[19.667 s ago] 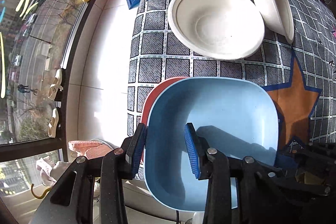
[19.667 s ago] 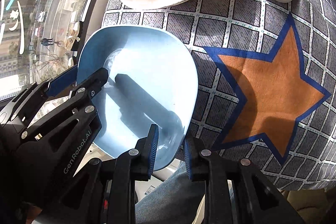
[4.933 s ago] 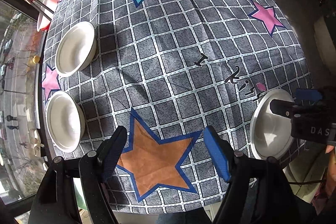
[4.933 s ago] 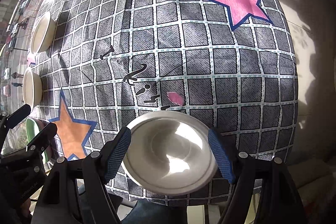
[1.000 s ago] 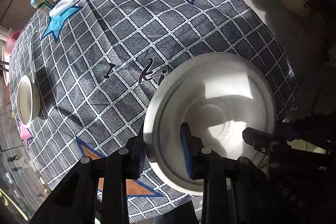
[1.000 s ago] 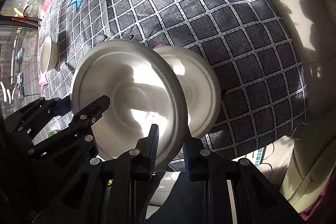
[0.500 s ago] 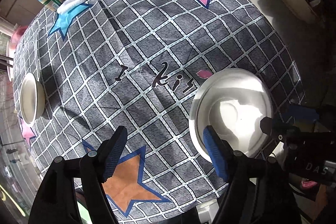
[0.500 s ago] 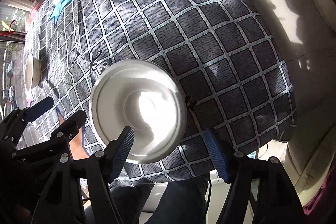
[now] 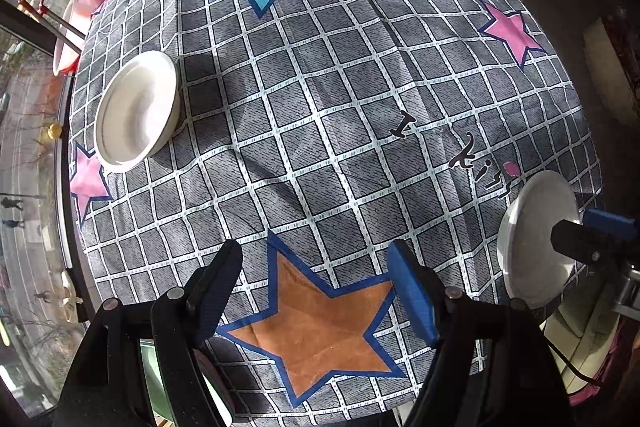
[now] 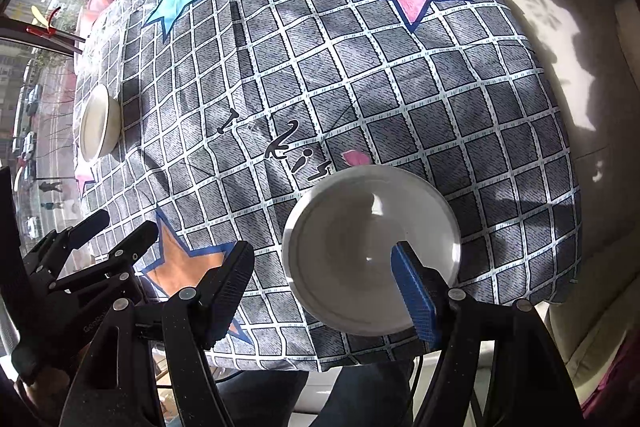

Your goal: Organize plates and bowls

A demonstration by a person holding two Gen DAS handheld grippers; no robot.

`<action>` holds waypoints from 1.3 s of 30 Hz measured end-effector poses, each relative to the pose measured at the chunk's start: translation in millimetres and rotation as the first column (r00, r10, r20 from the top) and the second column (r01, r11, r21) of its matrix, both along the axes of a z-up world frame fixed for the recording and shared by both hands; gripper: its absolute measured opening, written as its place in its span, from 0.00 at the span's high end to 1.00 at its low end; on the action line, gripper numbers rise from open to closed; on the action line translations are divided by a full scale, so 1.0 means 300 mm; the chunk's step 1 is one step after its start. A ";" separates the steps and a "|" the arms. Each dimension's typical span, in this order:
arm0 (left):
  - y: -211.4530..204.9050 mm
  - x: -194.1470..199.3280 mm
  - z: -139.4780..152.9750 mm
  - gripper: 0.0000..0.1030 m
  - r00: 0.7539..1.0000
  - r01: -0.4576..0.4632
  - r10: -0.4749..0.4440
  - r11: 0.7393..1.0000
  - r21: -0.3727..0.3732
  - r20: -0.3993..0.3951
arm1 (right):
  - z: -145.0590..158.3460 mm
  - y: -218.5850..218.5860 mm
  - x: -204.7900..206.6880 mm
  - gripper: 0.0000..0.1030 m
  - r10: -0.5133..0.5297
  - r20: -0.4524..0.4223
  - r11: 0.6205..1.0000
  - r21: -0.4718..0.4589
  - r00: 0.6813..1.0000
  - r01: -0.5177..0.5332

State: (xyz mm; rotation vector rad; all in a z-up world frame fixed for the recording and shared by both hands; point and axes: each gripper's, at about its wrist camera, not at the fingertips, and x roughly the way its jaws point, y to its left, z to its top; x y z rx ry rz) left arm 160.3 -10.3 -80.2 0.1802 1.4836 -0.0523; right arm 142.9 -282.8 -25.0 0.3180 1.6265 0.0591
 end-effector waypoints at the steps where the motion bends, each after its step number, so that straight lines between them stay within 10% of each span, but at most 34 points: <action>1: 0.042 0.012 0.006 0.24 1.000 -0.023 0.023 1.000 0.003 0.008 | 0.000 0.048 0.015 0.30 0.021 0.002 1.000 0.012 1.000 -0.021; 15: 0.665 0.284 -0.009 0.24 0.946 -0.313 0.301 0.943 0.108 0.116 | -0.103 0.669 0.312 0.30 0.241 0.018 0.967 0.085 0.970 -0.241; 33: 0.785 0.513 -0.238 0.24 0.974 -0.223 0.216 0.968 0.115 0.073 | -0.314 0.900 0.578 0.31 0.165 0.001 0.981 0.100 0.986 -0.164; 39: 0.732 0.515 -0.266 0.66 0.985 -0.173 0.173 0.984 0.040 0.020 | -0.349 0.952 0.586 0.71 0.178 -0.006 0.976 0.129 0.984 -0.175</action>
